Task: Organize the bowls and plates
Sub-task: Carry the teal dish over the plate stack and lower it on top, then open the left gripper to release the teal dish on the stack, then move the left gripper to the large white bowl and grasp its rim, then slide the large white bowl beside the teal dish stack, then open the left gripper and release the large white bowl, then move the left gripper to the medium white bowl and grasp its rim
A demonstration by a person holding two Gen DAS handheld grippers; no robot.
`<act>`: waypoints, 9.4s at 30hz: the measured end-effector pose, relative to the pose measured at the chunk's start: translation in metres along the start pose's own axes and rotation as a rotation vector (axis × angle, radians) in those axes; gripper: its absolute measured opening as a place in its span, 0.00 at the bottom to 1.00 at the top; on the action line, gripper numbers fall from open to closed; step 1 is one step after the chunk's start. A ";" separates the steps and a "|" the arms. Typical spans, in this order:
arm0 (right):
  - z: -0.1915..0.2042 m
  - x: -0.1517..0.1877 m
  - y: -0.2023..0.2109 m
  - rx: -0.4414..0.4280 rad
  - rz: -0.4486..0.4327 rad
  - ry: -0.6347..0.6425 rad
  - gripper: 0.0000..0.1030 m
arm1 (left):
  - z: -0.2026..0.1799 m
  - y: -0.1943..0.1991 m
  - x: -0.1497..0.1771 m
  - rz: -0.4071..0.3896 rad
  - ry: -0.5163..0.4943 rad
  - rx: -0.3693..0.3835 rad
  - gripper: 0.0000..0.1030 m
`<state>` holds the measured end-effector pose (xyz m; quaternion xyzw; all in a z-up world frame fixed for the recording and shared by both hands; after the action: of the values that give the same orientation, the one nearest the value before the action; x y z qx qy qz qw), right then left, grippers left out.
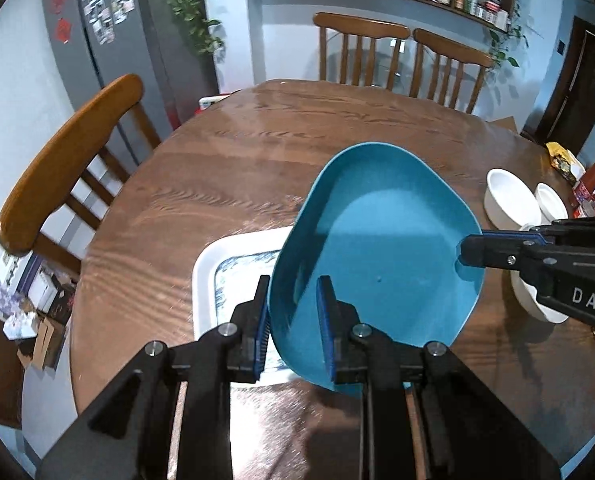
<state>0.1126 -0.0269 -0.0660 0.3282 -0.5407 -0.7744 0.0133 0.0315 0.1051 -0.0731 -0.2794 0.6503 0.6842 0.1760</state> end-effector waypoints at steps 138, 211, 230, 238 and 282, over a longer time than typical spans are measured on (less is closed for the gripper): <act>-0.193 0.177 0.083 0.122 -0.188 -0.677 0.49 | -0.230 -0.068 0.013 0.206 -0.166 0.240 0.76; -0.157 0.193 0.090 0.084 -0.197 -0.703 0.44 | -0.054 -0.009 0.038 0.171 0.057 0.153 0.86; -0.192 0.216 0.152 0.115 -0.328 -0.744 0.44 | -0.167 0.030 0.011 -0.009 -0.224 0.185 0.86; -0.202 0.175 0.165 0.126 -0.366 -0.670 0.44 | -0.213 0.043 -0.031 -0.145 -0.313 0.193 0.86; -0.261 0.081 0.026 0.040 -0.243 -0.734 0.12 | -0.271 -0.144 -0.074 0.192 -0.399 0.152 0.16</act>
<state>0.1766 -0.2839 -0.1365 0.0908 -0.4816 -0.8257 -0.2793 0.2179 -0.1399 -0.1408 -0.0612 0.6758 0.6887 0.2555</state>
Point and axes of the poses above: each gripper's, at about its wrist camera, not at the fingertips, and y roughly against the way its jaws point, z to its left, x to its underside, the point moved 4 cm from there along -y, roughly the way its jaws point, and after that the axes turned 1 degree about y, right-handed, at the moved point
